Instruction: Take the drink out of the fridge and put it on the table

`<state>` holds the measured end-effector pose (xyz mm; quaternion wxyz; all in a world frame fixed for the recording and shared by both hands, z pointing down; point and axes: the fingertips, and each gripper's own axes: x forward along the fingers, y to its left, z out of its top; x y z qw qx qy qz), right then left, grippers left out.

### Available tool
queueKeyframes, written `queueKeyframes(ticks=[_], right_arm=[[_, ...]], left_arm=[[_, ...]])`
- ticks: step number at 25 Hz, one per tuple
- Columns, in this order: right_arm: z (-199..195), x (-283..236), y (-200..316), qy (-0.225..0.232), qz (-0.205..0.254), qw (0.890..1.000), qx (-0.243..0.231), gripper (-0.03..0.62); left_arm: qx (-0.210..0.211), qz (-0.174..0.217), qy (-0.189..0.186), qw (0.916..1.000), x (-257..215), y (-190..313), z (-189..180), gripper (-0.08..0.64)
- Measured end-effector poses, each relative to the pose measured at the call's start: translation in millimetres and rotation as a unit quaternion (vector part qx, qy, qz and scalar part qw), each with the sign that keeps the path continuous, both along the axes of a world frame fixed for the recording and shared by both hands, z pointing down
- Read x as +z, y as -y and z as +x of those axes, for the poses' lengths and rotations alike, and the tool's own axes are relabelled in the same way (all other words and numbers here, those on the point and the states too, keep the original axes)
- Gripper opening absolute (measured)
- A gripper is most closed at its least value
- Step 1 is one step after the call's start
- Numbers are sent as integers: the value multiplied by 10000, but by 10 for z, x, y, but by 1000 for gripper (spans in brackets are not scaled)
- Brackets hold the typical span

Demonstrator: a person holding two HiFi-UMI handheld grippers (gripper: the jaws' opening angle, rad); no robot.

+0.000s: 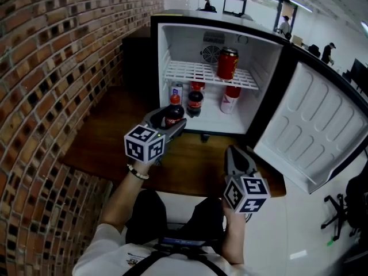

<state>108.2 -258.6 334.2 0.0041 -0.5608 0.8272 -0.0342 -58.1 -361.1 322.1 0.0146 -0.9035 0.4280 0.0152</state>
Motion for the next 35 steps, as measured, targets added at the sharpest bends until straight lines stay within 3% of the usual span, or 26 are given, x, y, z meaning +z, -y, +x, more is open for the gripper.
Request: queueKeyframes(ticks=[5,14,25,35], right_arm=[[-27,4,-11,-18,-10,10000,-36,-12],[-49,11,-15,-31,-25,10000,-26,-12],[-85,33,-3,-99,-94,9999,-66,-12],[-63,-73,-20,-96,-25,9999,-43,-12]], left_arm=[[-445,-57,136,9989,350,-20,-270,302],[-805,-238,413,9956,763,17,-708,304],[-995,-515,92,9937,1090,83,-1006,304],[-1015,-562,257,9929,1104,42,-1042,304]])
